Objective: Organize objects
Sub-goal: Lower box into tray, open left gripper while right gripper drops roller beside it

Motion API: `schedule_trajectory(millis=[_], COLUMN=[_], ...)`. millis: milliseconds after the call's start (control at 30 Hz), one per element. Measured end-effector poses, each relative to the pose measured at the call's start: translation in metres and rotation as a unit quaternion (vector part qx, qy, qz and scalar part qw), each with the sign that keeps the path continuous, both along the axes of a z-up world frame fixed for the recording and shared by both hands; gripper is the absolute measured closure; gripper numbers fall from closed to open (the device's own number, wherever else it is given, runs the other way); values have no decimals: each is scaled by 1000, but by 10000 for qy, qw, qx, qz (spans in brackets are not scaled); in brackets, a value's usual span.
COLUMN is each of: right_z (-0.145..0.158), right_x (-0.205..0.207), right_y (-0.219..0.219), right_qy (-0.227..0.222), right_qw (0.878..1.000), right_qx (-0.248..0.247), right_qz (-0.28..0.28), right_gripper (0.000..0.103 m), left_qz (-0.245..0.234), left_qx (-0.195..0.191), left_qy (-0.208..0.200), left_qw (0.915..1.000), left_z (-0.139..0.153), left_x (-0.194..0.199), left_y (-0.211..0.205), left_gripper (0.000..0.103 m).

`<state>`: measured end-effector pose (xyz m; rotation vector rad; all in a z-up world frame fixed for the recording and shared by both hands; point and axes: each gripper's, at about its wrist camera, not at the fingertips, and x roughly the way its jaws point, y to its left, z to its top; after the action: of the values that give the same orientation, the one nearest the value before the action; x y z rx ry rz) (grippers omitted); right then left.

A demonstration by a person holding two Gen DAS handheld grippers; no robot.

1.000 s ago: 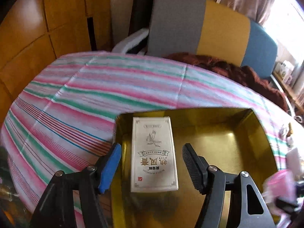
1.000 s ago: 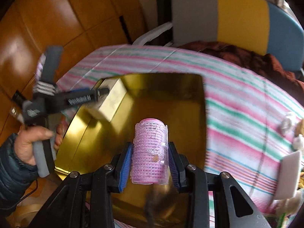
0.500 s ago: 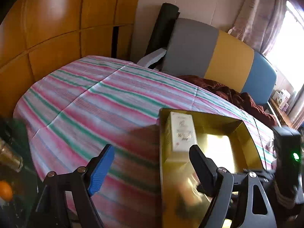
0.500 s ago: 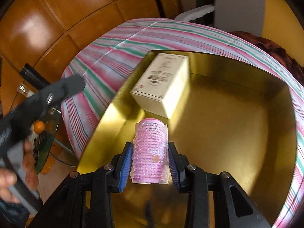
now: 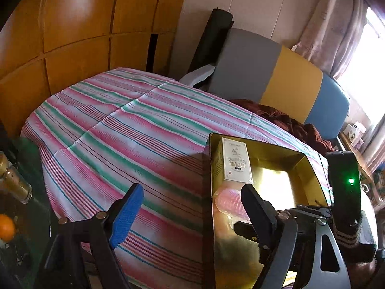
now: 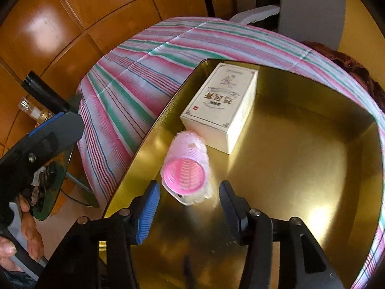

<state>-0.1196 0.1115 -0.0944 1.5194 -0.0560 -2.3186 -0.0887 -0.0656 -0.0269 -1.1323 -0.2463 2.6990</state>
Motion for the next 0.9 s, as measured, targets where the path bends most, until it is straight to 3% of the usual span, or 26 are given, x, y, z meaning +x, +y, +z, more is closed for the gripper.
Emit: schedule_trajectory(millis=[300,600,700,900], right_z=[30,68,72,69], right_x=[40,80,87,96], right_y=[27,55,68,103], right_qy=[850,2033,2076,1718], right_qw=[9924,9529,9444,9555], right_qx=[796,1833,2011,1424], right_qz=[-386,-1304,-1565,-1929], right_gripper=[37,37,37,38], left_qz=[-94,-489,-613,-978], left_qx=[-123,-401,-512,-693], left_qy=[348,576,635,728], left_qw=[9993,9963,9948,9901], left_z=[20,27,28,28], left_x=[19,39,47,61], left_y=[11,47,60,88], left_gripper=[16,12,11,7])
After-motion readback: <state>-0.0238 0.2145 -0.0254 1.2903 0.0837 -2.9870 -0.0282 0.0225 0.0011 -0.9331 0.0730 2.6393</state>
